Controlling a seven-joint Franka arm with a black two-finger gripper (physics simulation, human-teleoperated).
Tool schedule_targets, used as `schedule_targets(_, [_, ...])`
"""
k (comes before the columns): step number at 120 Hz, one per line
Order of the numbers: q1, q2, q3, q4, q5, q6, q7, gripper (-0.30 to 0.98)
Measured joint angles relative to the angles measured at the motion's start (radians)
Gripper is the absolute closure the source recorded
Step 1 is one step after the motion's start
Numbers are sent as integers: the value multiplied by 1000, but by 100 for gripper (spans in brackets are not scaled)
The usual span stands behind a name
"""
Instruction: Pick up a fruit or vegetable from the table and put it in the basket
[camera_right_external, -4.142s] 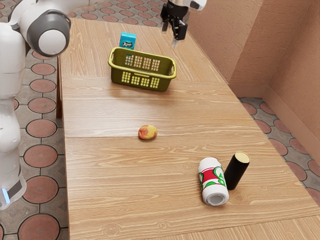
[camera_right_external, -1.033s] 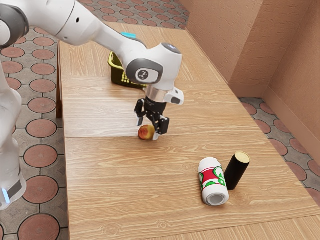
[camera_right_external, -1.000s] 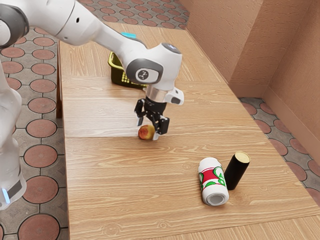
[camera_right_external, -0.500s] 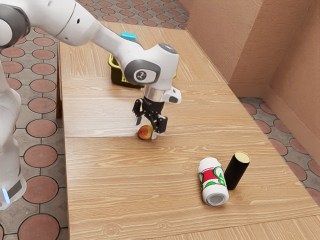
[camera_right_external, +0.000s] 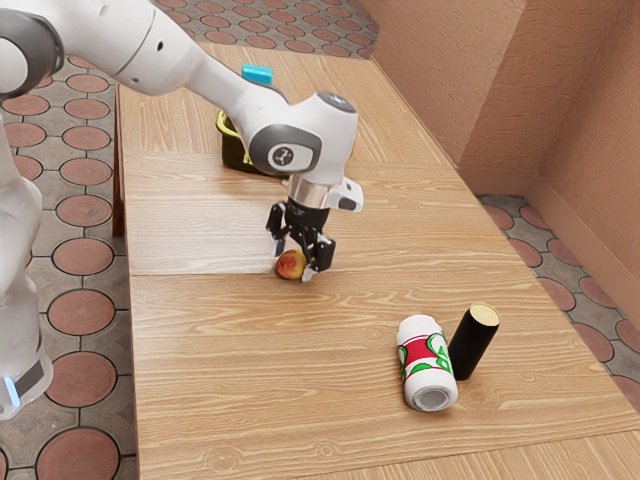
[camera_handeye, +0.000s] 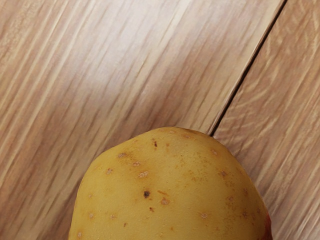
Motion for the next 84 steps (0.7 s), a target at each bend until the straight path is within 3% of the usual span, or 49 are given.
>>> schedule_targets(12, [-1, 0, 0, 0, 2, 3, -3, 31])
schedule_targets(32, [-1, 1, 0, 17, 12, 5, -6, 33])
schedule_targets(44, [19, -2, 1, 126, 47, -10, 9, 35])
schedule_targets(70, [354, 42, 0, 391, 132, -125, 121, 33])
schedule_targets(84, [459, 134, 1, 476, 143, -155, 199, 34])
